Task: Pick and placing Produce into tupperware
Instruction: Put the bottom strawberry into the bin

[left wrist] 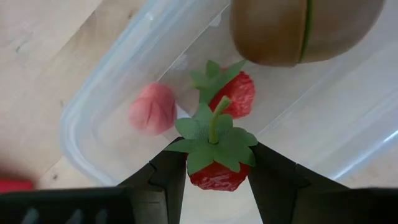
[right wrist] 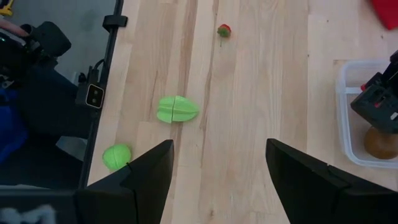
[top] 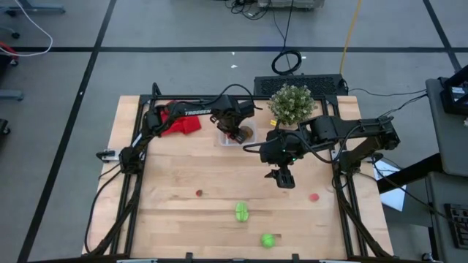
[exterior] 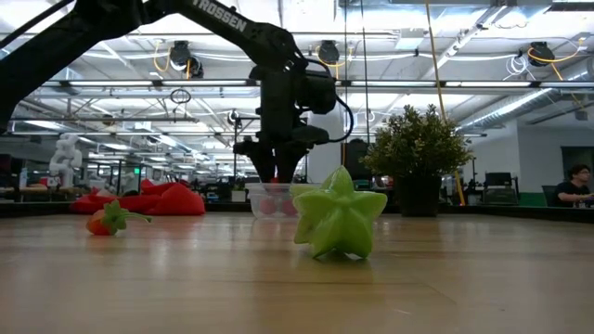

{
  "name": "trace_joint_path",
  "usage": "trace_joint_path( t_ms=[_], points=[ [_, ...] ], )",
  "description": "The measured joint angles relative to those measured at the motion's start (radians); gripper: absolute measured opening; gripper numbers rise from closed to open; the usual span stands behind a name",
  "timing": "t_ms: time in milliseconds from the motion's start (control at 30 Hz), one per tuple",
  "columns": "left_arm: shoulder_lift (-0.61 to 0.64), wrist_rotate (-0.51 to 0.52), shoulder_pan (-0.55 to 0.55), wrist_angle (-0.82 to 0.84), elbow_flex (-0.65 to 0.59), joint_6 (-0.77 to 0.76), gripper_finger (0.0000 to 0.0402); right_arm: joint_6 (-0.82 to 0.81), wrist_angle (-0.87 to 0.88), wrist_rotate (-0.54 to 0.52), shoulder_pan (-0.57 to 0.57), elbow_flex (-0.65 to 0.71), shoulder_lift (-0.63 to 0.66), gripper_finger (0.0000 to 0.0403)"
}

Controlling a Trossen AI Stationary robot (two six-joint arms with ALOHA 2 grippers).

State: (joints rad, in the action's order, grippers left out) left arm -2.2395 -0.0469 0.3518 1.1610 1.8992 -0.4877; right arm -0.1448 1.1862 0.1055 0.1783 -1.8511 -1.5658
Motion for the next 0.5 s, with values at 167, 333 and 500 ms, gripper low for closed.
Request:
trace_joint_path(
  t_ms=[167, 333, 500],
  points=[
    [0.000, 0.003, -0.001, 0.010, 0.000, 0.000, 0.0147, 0.000, 0.000, 0.000, 0.000, 0.000, 0.000, 0.0247],
    [0.000, 0.003, 0.000, 0.050, 0.000, -0.001, 0.0147, 0.000, 0.000, 0.000, 0.000, 0.000, 0.000, 0.0247],
    [0.000, 0.004, 0.000, 0.060, 0.000, 0.009, 0.0148, 0.000, 0.000, 0.000, 0.000, 0.000, 0.000, 0.0247]
  ],
)
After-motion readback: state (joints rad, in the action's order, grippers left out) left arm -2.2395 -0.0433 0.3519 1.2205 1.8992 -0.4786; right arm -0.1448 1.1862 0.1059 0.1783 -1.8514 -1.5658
